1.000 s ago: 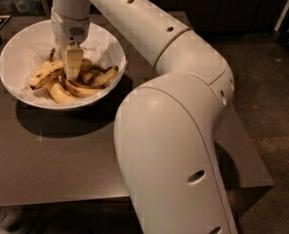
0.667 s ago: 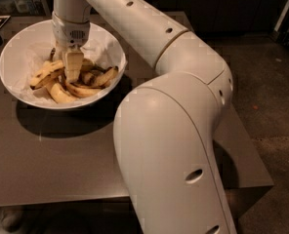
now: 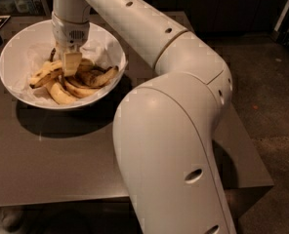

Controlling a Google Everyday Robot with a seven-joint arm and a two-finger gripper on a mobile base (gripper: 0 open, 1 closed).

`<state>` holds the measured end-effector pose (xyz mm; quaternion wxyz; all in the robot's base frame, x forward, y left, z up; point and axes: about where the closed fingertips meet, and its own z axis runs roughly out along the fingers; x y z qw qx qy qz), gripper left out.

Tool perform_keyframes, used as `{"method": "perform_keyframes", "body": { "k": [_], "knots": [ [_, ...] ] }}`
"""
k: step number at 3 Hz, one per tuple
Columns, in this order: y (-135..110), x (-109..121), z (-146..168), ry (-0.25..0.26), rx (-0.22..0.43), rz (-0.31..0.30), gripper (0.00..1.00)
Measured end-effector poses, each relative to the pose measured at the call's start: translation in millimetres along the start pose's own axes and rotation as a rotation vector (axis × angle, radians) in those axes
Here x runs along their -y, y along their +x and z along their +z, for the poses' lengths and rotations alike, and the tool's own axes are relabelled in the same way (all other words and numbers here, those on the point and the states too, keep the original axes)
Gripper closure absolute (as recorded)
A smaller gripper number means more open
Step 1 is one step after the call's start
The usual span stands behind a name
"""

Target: Pick banana from white bowl

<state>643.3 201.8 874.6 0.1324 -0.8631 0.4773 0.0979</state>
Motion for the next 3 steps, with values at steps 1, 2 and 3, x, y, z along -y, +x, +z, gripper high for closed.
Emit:
{"method": "perform_keyframes", "body": {
  "k": [1,2,3],
  "knots": [
    [-5,0,-9,0.045,0.008,-0.003,1.00],
    [-8,-21,-35,0.102,-0.003,0.025,1.00],
    [-13,-52,-55,0.120,-0.007,0.059,1.00]
  ]
}}
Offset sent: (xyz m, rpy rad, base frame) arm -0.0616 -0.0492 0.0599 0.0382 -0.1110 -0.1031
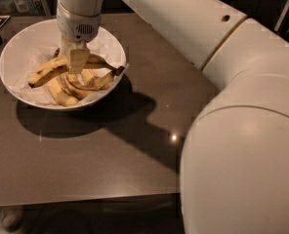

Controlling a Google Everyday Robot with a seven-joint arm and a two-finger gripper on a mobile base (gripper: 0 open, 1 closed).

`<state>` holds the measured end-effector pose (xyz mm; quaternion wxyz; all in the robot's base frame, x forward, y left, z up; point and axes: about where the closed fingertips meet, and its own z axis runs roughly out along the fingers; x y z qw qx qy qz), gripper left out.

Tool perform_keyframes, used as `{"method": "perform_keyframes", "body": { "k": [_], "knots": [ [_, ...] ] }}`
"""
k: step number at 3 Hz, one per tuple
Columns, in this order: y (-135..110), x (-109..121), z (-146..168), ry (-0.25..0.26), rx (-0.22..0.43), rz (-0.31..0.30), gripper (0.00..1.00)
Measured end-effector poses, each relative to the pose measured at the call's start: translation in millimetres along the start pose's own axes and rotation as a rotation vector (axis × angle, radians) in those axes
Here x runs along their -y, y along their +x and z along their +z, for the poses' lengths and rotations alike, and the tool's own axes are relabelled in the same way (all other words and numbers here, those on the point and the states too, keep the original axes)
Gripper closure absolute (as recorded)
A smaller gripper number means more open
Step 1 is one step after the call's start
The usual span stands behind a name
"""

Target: Pick banana from white bowl

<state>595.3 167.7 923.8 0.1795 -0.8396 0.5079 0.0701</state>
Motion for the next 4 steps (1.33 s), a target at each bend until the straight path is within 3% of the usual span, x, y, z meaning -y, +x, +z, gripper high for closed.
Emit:
{"method": "perform_keyframes", "body": {
  "k": [2,4],
  "knots": [
    [-17,-47,-53,0.012,-0.044,0.012,1.00],
    [-21,-89,-68,0.002,-0.027,0.052,1.00]
  ]
}}
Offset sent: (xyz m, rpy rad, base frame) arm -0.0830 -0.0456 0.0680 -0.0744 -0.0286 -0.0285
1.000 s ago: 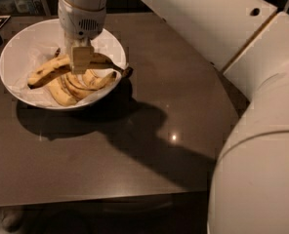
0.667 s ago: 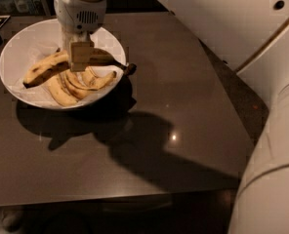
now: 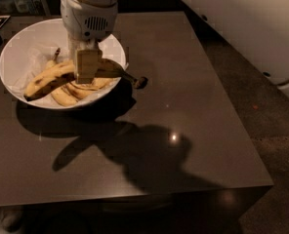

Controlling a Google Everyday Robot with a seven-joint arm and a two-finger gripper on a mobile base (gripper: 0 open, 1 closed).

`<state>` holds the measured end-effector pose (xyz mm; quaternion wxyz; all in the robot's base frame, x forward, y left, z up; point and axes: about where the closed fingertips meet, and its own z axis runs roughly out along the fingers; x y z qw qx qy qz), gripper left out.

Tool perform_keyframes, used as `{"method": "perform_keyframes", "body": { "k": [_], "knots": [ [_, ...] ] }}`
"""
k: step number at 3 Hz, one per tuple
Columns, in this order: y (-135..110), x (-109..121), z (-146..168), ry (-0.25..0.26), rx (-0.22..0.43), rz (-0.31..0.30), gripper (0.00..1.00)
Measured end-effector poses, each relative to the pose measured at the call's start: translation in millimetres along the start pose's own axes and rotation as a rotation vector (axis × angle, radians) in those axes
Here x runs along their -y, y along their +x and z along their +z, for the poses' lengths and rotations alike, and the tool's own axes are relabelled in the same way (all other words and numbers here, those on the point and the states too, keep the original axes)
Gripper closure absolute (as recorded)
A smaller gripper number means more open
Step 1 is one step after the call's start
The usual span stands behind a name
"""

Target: Pick banana from white bowl

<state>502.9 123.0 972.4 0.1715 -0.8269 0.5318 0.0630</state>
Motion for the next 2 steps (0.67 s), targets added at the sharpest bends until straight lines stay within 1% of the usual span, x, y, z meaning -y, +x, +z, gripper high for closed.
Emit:
{"method": "perform_keyframes", "body": {
  "k": [1,2],
  "knots": [
    [2.3,-23.6,5.0,-0.012,0.030,0.045,1.00],
    [4.3,-26.0,7.2,-0.017,0.030,0.050,1.00]
  ]
}}
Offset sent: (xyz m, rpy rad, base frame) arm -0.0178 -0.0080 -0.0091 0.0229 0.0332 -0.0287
